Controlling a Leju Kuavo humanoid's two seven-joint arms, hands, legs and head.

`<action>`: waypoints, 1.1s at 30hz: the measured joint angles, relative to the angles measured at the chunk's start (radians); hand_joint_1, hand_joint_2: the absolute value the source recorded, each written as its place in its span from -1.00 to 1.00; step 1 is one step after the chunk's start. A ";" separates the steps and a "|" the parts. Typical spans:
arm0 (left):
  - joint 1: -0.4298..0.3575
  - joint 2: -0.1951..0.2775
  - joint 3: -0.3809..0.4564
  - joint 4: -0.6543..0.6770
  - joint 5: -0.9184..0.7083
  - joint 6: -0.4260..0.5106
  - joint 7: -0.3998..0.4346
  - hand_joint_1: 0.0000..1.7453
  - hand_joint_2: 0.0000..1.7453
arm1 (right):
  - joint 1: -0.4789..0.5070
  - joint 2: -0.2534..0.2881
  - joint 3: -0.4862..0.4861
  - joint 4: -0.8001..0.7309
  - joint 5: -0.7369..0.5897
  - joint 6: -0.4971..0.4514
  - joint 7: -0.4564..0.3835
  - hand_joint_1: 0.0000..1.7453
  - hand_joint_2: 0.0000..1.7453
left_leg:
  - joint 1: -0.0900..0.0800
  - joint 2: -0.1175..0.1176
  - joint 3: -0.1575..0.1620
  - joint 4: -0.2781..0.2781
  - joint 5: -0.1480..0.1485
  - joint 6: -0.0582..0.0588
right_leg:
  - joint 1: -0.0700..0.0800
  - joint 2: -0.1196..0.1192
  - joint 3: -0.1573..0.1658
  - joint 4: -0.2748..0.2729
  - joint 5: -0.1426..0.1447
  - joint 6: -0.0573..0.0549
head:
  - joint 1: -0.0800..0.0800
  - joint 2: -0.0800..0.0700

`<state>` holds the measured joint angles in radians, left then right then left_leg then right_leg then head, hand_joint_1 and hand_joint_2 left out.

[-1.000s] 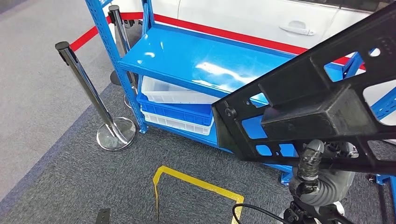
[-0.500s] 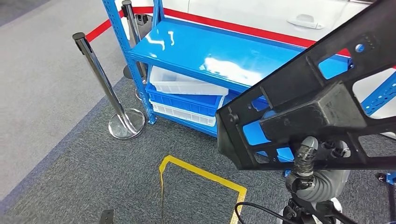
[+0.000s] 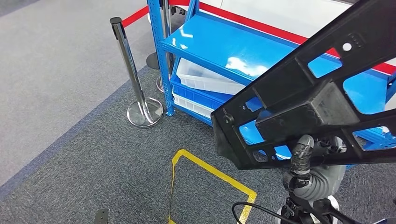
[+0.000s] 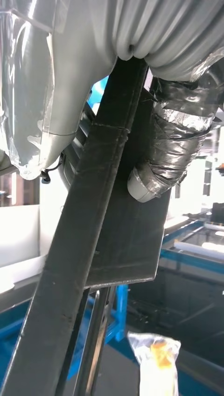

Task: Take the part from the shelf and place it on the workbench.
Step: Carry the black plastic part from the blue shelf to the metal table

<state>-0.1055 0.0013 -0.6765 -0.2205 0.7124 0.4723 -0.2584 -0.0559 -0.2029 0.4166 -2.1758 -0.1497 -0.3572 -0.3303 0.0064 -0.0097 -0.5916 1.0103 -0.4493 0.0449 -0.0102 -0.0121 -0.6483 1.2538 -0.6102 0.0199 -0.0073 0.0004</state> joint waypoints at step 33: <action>0.000 0.016 0.000 0.000 0.019 -0.014 0.010 -1.00 1.00 | -0.002 0.000 -0.016 0.035 -0.151 0.081 -0.086 1.00 1.00 | -0.007 -0.036 -0.018 0.002 0.018 0.009 | -0.001 0.007 -0.019 0.021 0.028 0.002 | -0.006 0.000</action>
<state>-0.1052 0.0174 -0.6764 -0.2201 0.7319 0.4587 -0.2481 -0.0581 -0.2034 0.4004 -2.1410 -0.3005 -0.2759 -0.4164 -0.0008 -0.0452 -0.6094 1.0119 -0.4317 0.0536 -0.0113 -0.0047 -0.6677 1.2746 -0.5825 0.0217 -0.0134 0.0004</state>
